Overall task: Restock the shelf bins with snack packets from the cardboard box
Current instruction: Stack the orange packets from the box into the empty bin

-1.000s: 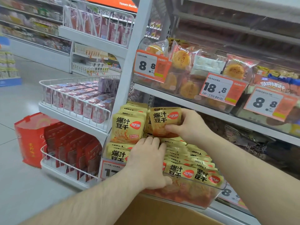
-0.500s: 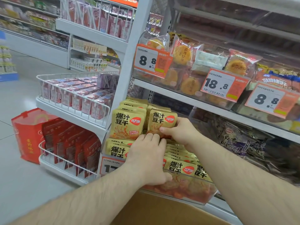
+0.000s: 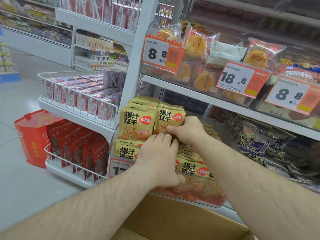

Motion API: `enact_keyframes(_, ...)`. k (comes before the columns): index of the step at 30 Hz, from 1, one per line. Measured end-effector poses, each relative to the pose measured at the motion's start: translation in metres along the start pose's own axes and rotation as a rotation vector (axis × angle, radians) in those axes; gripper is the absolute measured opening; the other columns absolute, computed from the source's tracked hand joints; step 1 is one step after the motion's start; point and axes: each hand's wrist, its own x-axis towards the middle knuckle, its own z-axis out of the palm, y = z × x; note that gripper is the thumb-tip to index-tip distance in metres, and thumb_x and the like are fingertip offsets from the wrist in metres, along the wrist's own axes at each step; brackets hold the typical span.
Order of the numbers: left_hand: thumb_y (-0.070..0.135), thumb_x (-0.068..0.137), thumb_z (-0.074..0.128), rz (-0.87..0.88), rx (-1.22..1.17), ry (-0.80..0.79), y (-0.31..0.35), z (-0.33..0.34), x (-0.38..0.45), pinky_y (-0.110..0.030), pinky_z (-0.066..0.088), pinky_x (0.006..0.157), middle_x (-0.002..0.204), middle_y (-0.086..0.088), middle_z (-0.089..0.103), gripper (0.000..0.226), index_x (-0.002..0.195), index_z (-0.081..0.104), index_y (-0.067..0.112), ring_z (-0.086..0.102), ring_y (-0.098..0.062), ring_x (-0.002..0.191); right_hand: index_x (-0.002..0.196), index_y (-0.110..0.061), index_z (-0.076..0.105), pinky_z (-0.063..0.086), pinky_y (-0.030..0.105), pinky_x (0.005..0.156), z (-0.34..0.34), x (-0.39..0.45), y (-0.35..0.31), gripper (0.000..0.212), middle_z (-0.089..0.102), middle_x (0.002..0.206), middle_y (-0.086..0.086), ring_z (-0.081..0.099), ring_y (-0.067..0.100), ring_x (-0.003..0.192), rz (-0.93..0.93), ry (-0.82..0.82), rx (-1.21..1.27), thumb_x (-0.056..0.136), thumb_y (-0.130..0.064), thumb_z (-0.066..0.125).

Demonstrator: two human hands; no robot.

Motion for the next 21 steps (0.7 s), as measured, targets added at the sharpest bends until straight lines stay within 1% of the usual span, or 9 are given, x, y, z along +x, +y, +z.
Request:
enact_keyframes(9,0.077,0.075,0.056,-0.035,-0.062,-0.114,0.002,-0.01,-0.002,-0.044,0.017,0.123,0.153,-0.009,0.032,0.105,0.152,0.022,0.015,0.025,-0.029,0.144,0.102,-0.017,0.07,0.056,0.041,0.087,0.002,0.005,-0.005,0.034,0.071,0.098,0.0,0.067,0.02,0.094,0.093,-0.029,-0.014,0.076,-0.035,0.082)
enact_keyframes(12,0.067,0.079,0.055,-0.016,-0.1,-0.064,0.004,-0.024,-0.012,-0.044,0.015,0.123,0.153,-0.005,0.035,0.089,0.149,0.032,0.016,0.023,-0.025,0.146,0.107,-0.016,0.068,0.056,0.038,0.088,-0.002,0.0,-0.004,0.047,0.07,0.103,0.001,0.066,0.021,0.097,0.101,-0.028,-0.08,0.072,-0.043,0.083)
enact_keyframes(14,0.054,0.081,0.054,0.089,-0.12,0.088,0.001,-0.031,-0.028,-0.042,0.036,0.112,0.134,-0.003,0.055,0.064,0.133,0.054,0.017,0.046,-0.024,0.13,0.111,-0.015,0.065,0.051,0.033,0.086,-0.009,-0.017,-0.006,0.049,0.067,0.109,0.001,0.064,0.022,0.104,0.044,0.062,-0.207,0.075,-0.044,0.08)
enact_keyframes(15,0.047,0.078,0.055,0.148,-0.13,0.178,0.0,-0.033,-0.038,-0.041,0.047,0.098,0.118,-0.002,0.063,0.052,0.12,0.063,0.017,0.056,-0.024,0.113,0.113,-0.017,0.064,0.049,0.033,0.086,-0.012,-0.03,-0.006,0.045,0.064,0.113,0.001,0.061,0.023,0.107,-0.028,0.154,-0.261,0.078,-0.043,0.077)
enact_keyframes(16,0.043,0.076,0.056,0.191,-0.162,0.238,-0.001,-0.032,-0.051,-0.037,0.052,0.086,0.103,0.0,0.066,0.043,0.108,0.068,0.017,0.06,-0.023,0.099,0.111,-0.02,0.064,0.046,0.032,0.086,-0.015,-0.047,-0.005,0.036,0.061,0.113,0.0,0.06,0.021,0.107,-0.131,0.252,-0.27,0.082,-0.04,0.074)
enact_keyframes(17,0.04,0.076,0.057,0.205,-0.22,0.183,-0.002,-0.03,-0.065,-0.034,0.051,0.081,0.095,0.003,0.065,0.037,0.104,0.068,0.019,0.06,-0.021,0.092,0.103,-0.024,0.063,0.045,0.03,0.083,-0.015,-0.069,-0.004,0.023,0.06,0.105,-0.003,0.06,0.018,0.101,-0.247,0.325,-0.225,0.084,-0.034,0.071)
enact_keyframes(18,0.038,0.079,0.057,0.169,-0.28,0.027,-0.003,-0.028,-0.078,-0.032,0.051,0.08,0.094,0.006,0.064,0.032,0.105,0.066,0.021,0.059,-0.019,0.091,0.092,-0.026,0.061,0.043,0.028,0.076,-0.009,-0.092,-0.001,0.01,0.06,0.092,-0.007,0.059,0.014,0.09,-0.337,0.341,-0.153,0.084,-0.028,0.068)
enact_keyframes(19,0.038,0.083,0.058,0.096,-0.337,-0.213,-0.004,-0.023,-0.088,-0.031,0.051,0.082,0.097,0.008,0.064,0.029,0.109,0.063,0.025,0.059,-0.016,0.094,0.082,-0.025,0.06,0.042,0.026,0.069,0.002,-0.114,0.005,0.007,0.059,0.078,-0.011,0.057,0.01,0.076,-0.371,0.297,-0.07,0.083,-0.022,0.066)
enact_keyframes(21,0.036,0.087,0.06,-0.027,-0.376,-0.635,-0.008,-0.005,-0.099,-0.03,0.053,0.082,0.099,0.007,0.065,0.027,0.112,0.061,0.026,0.06,-0.016,0.093,0.067,-0.022,0.06,0.042,0.02,0.059,0.034,-0.15,0.027,0.014,0.058,0.06,-0.01,0.053,0.004,0.059,-0.266,0.105,0.05,0.078,-0.016,0.065)
